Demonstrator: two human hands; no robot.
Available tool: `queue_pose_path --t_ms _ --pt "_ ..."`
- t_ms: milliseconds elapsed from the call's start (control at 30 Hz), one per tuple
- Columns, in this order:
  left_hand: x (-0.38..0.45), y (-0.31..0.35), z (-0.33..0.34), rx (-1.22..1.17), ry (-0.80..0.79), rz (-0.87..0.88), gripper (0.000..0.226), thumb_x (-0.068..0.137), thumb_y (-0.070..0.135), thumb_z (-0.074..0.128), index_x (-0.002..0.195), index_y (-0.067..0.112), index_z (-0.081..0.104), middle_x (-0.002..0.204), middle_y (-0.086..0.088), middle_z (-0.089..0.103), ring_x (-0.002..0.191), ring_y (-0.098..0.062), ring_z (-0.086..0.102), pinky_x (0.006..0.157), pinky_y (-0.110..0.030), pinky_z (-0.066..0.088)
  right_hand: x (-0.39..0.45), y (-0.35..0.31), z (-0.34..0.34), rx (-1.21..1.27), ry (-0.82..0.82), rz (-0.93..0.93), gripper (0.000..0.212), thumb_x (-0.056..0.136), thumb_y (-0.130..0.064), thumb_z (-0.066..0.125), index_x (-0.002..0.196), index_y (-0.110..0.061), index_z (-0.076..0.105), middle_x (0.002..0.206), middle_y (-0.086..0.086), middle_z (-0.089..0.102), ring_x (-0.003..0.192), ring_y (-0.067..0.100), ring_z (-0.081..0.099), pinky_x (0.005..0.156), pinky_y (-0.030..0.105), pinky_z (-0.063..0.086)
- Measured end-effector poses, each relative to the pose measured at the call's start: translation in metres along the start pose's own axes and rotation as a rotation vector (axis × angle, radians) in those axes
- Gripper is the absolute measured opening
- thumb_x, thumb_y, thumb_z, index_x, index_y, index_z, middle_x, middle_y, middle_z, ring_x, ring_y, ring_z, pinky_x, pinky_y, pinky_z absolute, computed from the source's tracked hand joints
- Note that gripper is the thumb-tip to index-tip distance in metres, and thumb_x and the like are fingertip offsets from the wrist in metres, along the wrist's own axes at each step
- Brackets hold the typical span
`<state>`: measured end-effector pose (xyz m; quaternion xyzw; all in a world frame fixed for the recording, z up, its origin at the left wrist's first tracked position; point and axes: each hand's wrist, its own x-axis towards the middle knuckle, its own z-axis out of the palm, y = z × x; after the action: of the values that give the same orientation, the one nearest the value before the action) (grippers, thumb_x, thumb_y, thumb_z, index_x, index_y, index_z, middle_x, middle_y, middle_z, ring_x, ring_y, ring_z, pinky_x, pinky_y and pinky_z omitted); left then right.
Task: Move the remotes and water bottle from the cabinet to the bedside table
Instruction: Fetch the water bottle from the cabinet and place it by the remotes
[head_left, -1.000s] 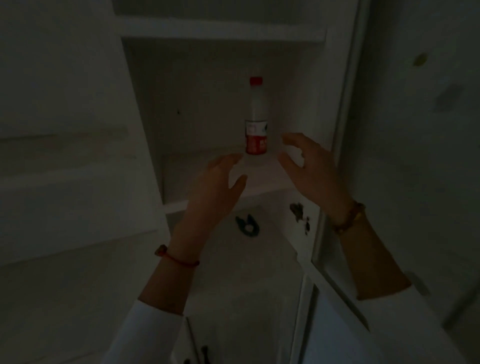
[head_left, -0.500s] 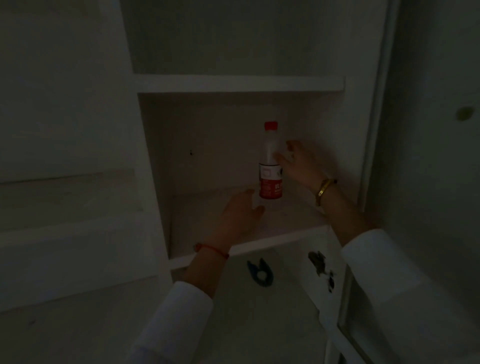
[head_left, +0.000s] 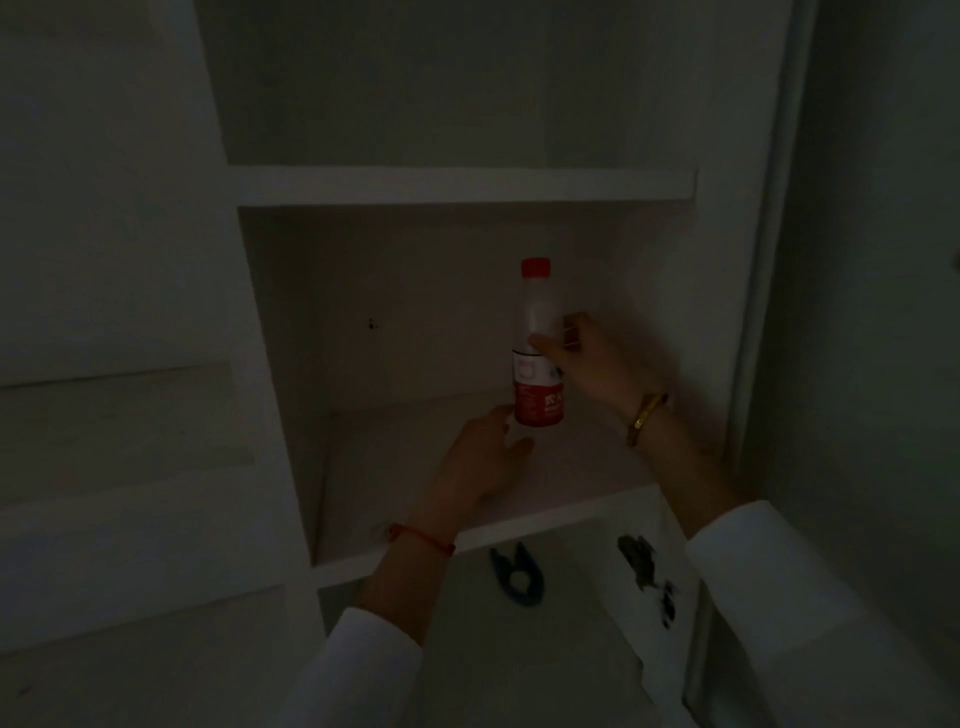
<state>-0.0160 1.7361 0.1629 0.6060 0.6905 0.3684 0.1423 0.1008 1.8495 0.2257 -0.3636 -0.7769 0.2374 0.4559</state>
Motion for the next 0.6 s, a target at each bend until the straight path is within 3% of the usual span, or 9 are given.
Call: queue_pose_path --t_ms 167,233,333,467,600 --pt "-0.014 -0.001 -0.005 -0.099 0.084 -0.013 0.055 0.096 0.037 0.049 0.145 0.02 0.032 0.133 -0.011 0.055 0.118 -0.021 0.054 0.091 -0.021 0.038 -0.017 -0.024 -0.012 0.095 0.054 -0.075 0.041 0.082 -0.044 0.065 0.102 -0.01 0.057 0.09 0.002 0.067 0.086 0.02 0.066 0.071 0.034 0.054" --pt "-0.02 -0.004 -0.008 -0.163 0.086 -0.044 0.054 0.094 0.036 0.052 0.144 0.02 0.036 0.125 -0.011 0.06 0.112 -0.022 0.059 0.093 -0.027 0.044 -0.027 -0.034 -0.015 0.12 0.033 -0.1 0.044 0.08 -0.047 0.066 0.104 -0.011 0.058 0.094 0.0 0.068 0.087 0.016 0.067 0.071 0.029 0.054" --pt "-0.032 -0.007 -0.012 -0.479 0.088 -0.166 0.053 0.09 0.02 0.062 0.139 0.012 0.043 0.105 -0.015 0.066 0.086 -0.023 0.068 0.088 -0.039 0.054 -0.048 -0.048 -0.016 0.119 0.027 -0.137 0.045 0.081 -0.045 0.066 0.108 -0.009 0.058 0.098 0.0 0.068 0.085 0.011 0.065 0.068 0.02 0.053" --pt "-0.06 -0.004 -0.021 -0.732 0.116 -0.26 0.049 0.087 -0.002 0.061 0.134 0.002 0.046 0.08 -0.01 0.062 0.05 -0.006 0.064 0.063 -0.023 0.055 -0.077 -0.064 -0.016 0.154 -0.002 -0.135 0.043 0.084 -0.042 0.064 0.112 -0.01 0.056 0.103 -0.001 0.067 0.087 0.01 0.065 0.069 0.013 0.052" --pt "-0.096 -0.008 -0.035 -0.731 0.125 -0.229 0.05 0.087 -0.004 0.06 0.135 0.0 0.046 0.08 -0.013 0.065 0.052 -0.006 0.068 0.063 -0.017 0.057 -0.106 -0.081 -0.012 0.229 -0.037 -0.155 0.044 0.084 -0.041 0.064 0.116 -0.011 0.055 0.108 -0.002 0.066 0.091 0.007 0.064 0.071 0.01 0.052"
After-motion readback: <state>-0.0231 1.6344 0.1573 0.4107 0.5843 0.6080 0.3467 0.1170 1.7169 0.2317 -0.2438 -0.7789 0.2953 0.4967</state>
